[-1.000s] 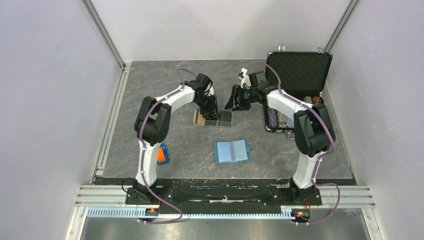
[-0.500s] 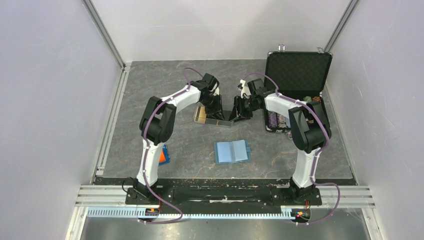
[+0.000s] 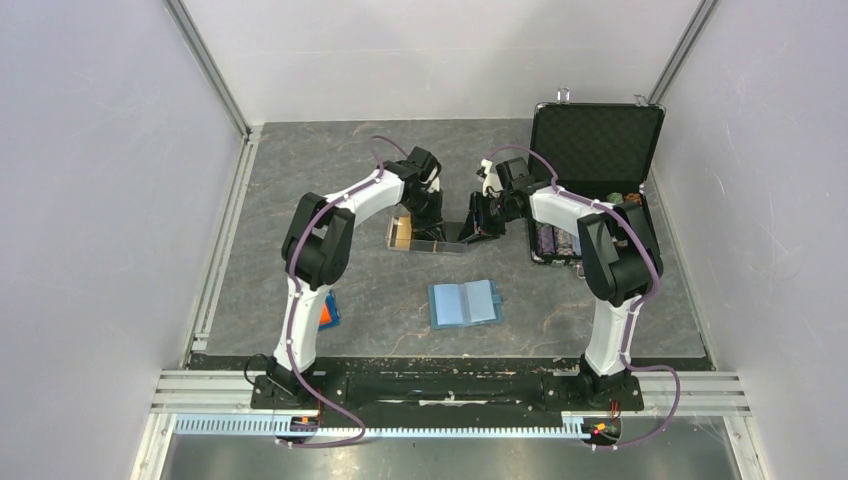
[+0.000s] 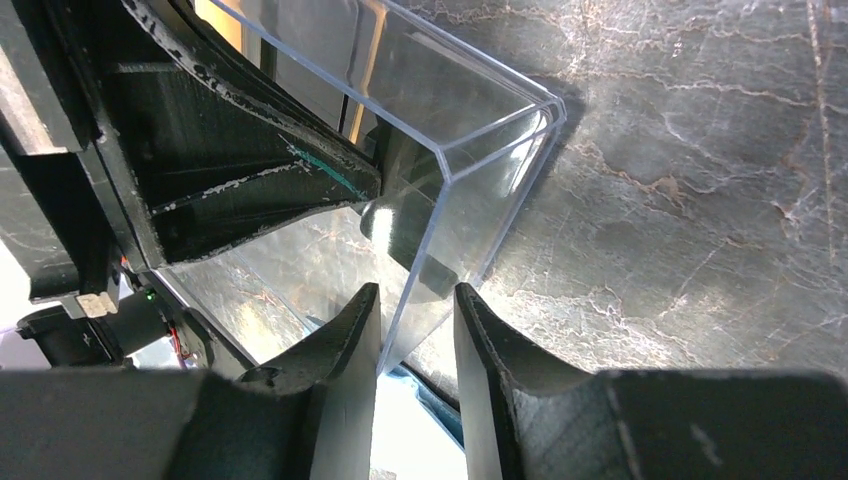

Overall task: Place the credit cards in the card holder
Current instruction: Pick up the credit card from the storage box.

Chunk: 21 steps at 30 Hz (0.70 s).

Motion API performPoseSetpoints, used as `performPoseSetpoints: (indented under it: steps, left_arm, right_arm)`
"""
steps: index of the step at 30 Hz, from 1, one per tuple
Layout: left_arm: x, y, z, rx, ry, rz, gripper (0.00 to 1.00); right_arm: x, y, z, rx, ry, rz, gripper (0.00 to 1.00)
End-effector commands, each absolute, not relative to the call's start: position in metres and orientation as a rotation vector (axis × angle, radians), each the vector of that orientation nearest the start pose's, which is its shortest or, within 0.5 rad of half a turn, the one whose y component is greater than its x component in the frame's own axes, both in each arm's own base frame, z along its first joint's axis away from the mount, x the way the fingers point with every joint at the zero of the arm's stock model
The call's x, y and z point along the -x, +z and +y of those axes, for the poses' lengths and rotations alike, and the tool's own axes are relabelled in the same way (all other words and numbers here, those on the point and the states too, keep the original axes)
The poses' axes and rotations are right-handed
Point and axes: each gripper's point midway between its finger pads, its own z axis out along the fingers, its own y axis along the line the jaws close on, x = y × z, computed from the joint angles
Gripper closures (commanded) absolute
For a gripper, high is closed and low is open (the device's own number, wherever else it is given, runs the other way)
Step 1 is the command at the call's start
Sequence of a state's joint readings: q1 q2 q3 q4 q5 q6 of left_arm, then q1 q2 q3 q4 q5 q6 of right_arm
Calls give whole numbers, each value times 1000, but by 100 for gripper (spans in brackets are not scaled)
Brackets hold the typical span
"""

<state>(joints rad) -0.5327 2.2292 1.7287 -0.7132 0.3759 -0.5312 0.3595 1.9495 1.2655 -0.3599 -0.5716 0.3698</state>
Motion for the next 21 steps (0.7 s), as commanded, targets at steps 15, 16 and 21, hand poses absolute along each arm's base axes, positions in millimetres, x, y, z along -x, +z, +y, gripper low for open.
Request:
performPoseSetpoints:
  steps: [15,16,21]
  left_arm:
    - [-364,50,-313,-203,-576,2926,95]
    - [-364,51,-314,-205,-577,2924,94]
    - [-366,54,-316,-214,-574,2915,92]
  right_arm:
    - [-340,37,245,236,992,2730,74]
    - [-340,38,246,234,994,2730,74]
    - [-339,44,247,212,999,2736,74]
